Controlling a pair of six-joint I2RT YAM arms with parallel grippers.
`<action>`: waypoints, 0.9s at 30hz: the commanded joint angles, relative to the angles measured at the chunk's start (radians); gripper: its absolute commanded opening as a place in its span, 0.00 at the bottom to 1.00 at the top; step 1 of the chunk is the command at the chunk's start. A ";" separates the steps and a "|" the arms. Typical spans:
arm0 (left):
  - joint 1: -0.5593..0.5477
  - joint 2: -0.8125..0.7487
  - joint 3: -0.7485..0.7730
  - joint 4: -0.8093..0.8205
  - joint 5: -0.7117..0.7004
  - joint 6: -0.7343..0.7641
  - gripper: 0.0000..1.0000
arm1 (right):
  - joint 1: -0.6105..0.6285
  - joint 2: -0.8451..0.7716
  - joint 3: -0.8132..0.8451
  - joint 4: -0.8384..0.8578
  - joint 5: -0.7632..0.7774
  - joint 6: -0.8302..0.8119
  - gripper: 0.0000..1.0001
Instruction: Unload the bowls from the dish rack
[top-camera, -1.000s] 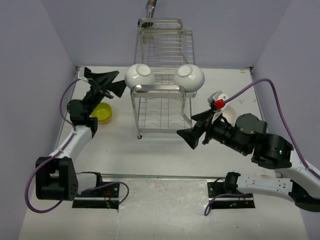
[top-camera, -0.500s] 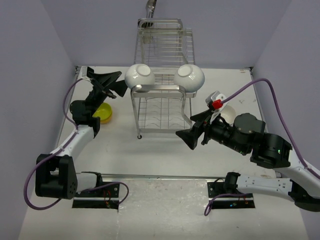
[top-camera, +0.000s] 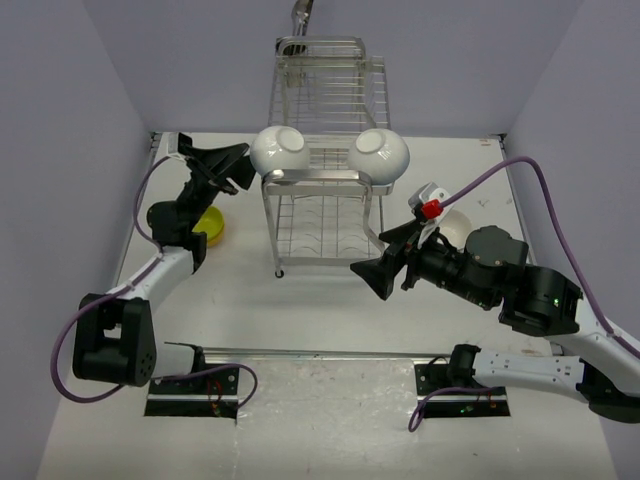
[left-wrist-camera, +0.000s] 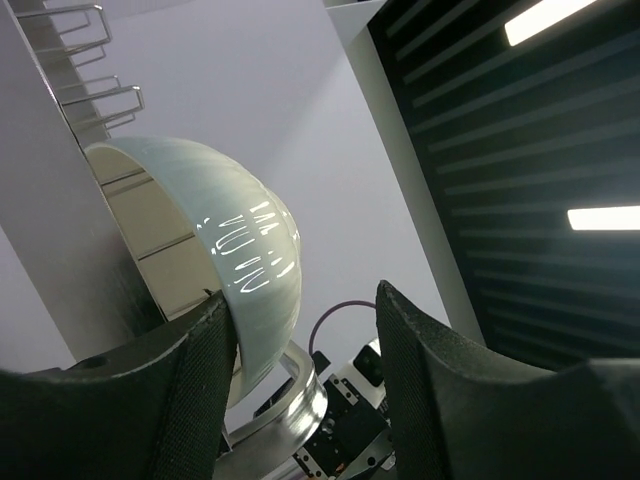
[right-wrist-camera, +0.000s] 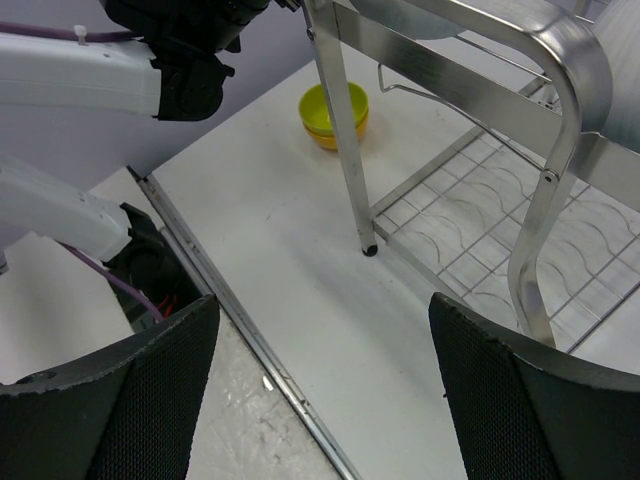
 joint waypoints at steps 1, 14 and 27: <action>-0.016 0.027 0.004 0.029 -0.035 -0.067 0.55 | -0.002 0.003 0.028 0.011 -0.019 -0.016 0.85; -0.026 0.078 -0.002 0.079 -0.067 -0.075 0.28 | -0.003 0.009 0.019 0.016 -0.019 -0.024 0.85; -0.046 0.107 0.037 0.096 -0.086 -0.073 0.09 | -0.003 0.010 0.010 0.021 -0.019 -0.029 0.85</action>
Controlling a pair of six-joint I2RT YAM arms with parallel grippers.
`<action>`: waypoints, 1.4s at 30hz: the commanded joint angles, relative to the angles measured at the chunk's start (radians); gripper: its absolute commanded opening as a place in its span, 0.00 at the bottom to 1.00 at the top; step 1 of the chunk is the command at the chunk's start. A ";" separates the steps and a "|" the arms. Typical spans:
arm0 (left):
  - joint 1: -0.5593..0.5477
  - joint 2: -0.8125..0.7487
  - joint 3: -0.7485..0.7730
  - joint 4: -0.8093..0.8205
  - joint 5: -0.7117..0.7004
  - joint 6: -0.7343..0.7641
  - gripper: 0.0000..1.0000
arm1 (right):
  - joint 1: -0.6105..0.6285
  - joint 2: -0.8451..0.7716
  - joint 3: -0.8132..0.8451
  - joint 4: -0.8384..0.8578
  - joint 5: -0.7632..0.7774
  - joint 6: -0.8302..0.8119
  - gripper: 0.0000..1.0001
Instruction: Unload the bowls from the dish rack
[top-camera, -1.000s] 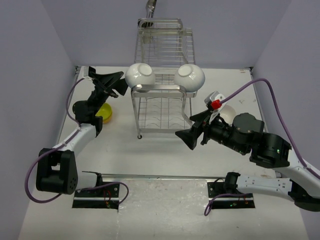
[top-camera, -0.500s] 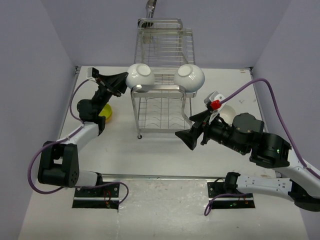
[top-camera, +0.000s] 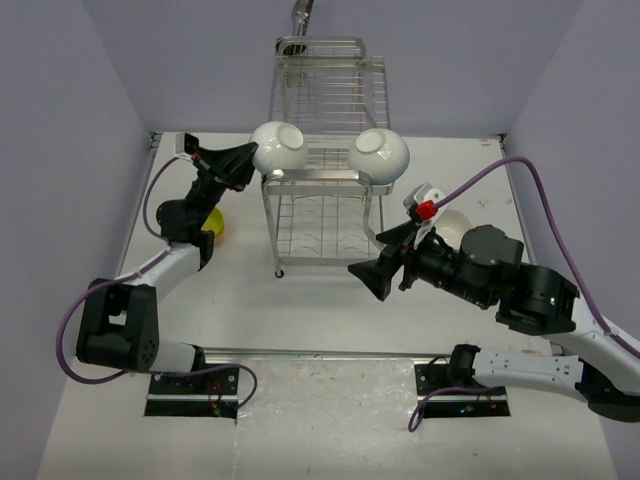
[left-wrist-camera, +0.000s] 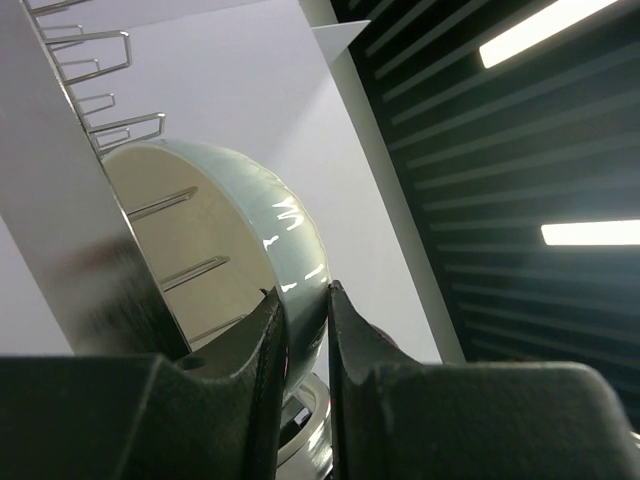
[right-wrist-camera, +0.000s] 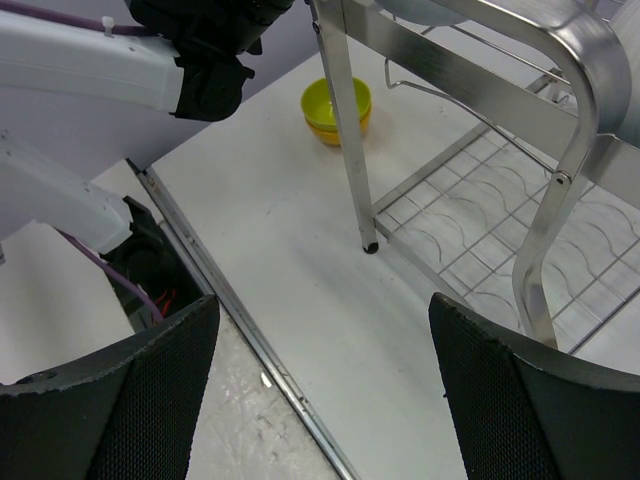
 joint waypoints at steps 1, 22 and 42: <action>-0.007 0.031 0.040 0.019 -0.002 -0.055 0.04 | -0.003 -0.003 0.008 0.019 -0.008 -0.018 0.85; -0.051 0.078 0.174 0.021 -0.025 -0.013 0.00 | -0.003 -0.029 -0.015 0.023 0.003 -0.019 0.86; -0.073 0.121 0.424 -0.026 0.035 0.051 0.00 | -0.002 -0.045 -0.022 0.022 0.010 -0.019 0.86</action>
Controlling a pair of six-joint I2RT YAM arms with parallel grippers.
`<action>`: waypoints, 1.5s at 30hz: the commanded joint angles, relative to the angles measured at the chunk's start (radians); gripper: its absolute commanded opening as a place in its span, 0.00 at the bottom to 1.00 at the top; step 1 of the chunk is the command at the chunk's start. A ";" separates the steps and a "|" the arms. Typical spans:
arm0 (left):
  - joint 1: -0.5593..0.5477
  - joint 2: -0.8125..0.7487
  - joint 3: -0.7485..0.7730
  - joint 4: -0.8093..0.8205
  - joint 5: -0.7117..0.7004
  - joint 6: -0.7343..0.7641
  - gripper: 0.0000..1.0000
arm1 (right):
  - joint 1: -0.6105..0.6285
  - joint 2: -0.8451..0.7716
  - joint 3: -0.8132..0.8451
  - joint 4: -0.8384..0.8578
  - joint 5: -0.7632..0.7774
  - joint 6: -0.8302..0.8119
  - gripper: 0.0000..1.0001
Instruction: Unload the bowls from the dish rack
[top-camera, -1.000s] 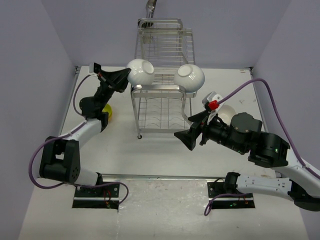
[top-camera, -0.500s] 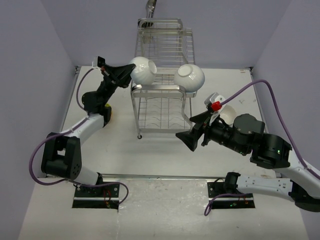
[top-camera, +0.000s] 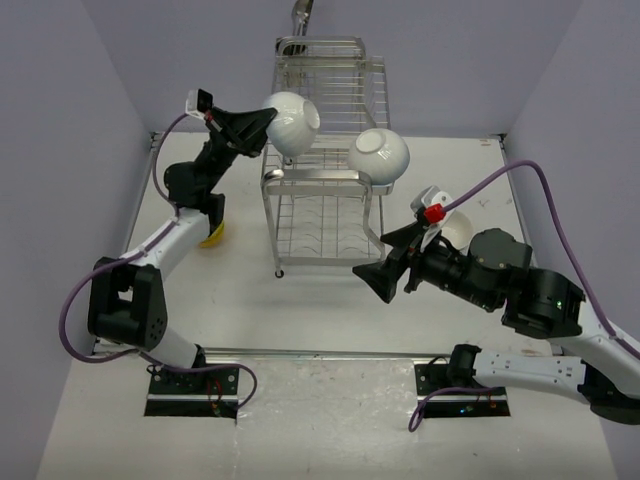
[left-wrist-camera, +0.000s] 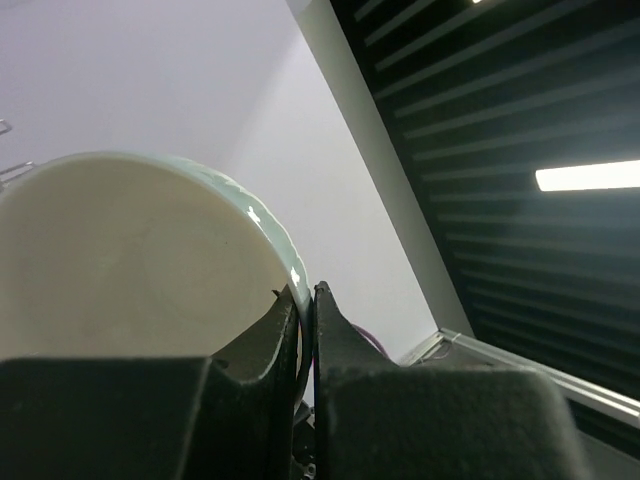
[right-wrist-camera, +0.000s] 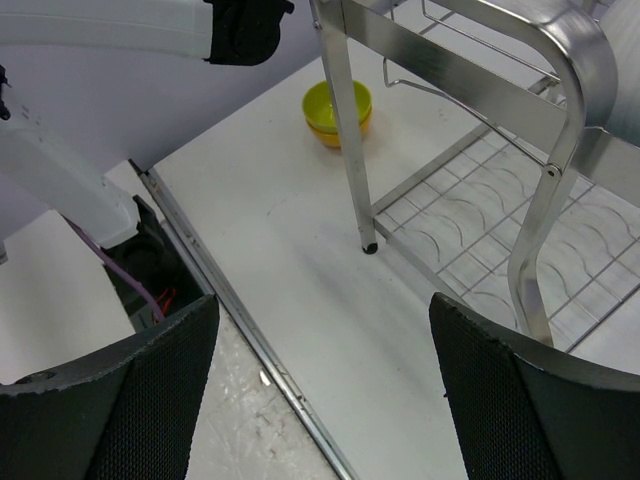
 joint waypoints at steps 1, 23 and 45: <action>0.000 -0.014 0.131 0.042 0.015 0.045 0.00 | -0.003 -0.014 -0.006 0.019 0.015 -0.010 0.86; 0.000 -0.417 0.613 -1.678 -0.338 1.404 0.00 | -0.002 -0.084 -0.009 0.004 0.088 0.011 0.86; -0.046 -0.578 0.044 -2.262 -0.746 1.471 0.00 | -0.003 -0.052 -0.008 -0.080 0.245 0.063 0.86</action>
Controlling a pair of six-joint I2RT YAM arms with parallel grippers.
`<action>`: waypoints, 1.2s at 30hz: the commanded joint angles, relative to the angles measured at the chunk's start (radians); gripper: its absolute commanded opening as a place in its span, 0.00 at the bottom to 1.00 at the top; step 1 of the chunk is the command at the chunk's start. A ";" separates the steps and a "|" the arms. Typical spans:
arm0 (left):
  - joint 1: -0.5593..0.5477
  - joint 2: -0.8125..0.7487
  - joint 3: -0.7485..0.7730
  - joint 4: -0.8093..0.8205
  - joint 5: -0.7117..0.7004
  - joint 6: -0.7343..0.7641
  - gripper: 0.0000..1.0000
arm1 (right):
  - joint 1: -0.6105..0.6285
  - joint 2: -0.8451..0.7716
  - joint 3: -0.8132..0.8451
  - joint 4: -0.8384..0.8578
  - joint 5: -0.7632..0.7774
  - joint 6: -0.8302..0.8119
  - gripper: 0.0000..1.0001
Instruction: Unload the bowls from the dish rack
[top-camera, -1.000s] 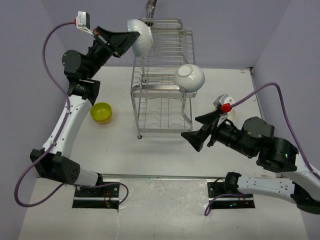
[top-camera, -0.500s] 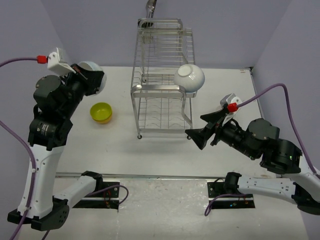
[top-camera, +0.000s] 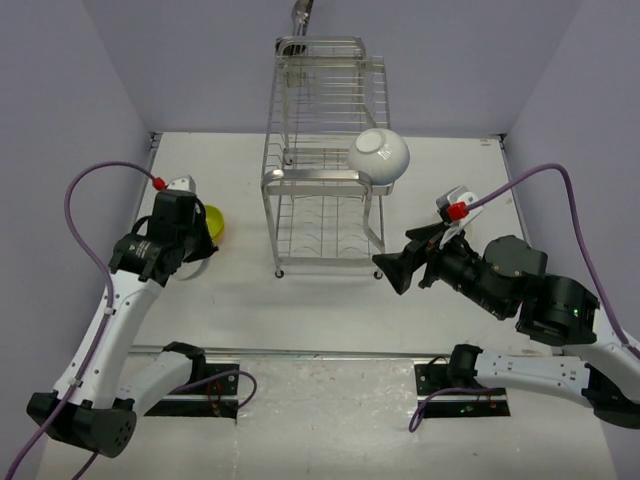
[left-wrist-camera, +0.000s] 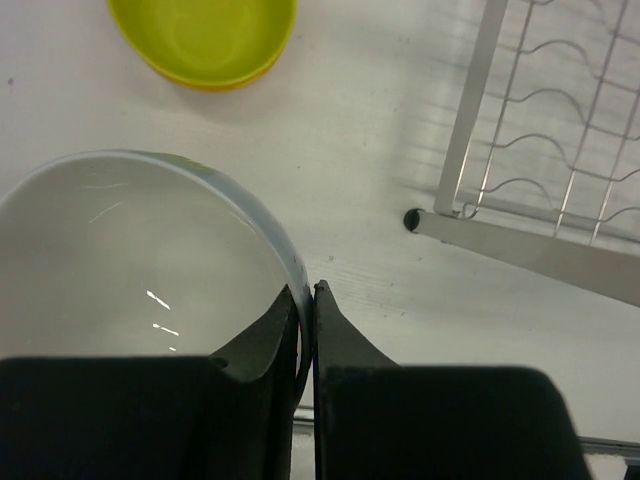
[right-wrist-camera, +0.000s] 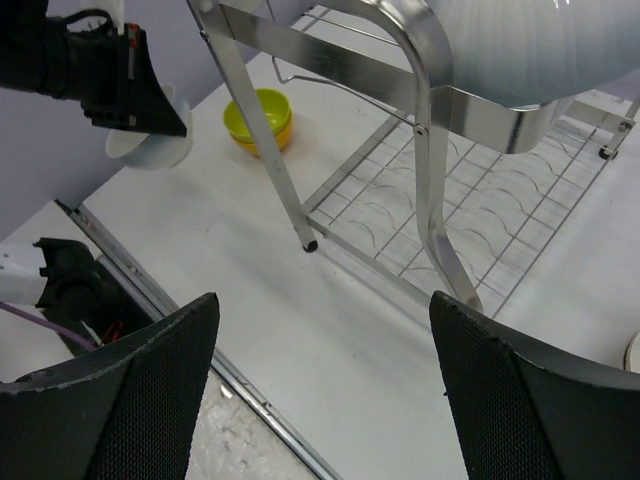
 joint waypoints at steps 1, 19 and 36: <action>-0.043 -0.008 -0.062 0.008 -0.073 -0.023 0.00 | -0.003 0.000 0.007 -0.015 0.061 0.027 0.86; -0.235 0.204 -0.375 0.261 -0.255 -0.228 0.00 | -0.003 -0.120 0.030 -0.041 0.182 0.025 0.87; -0.258 0.294 -0.429 0.413 -0.355 -0.250 0.09 | -0.072 -0.054 0.130 -0.001 0.297 -0.013 0.88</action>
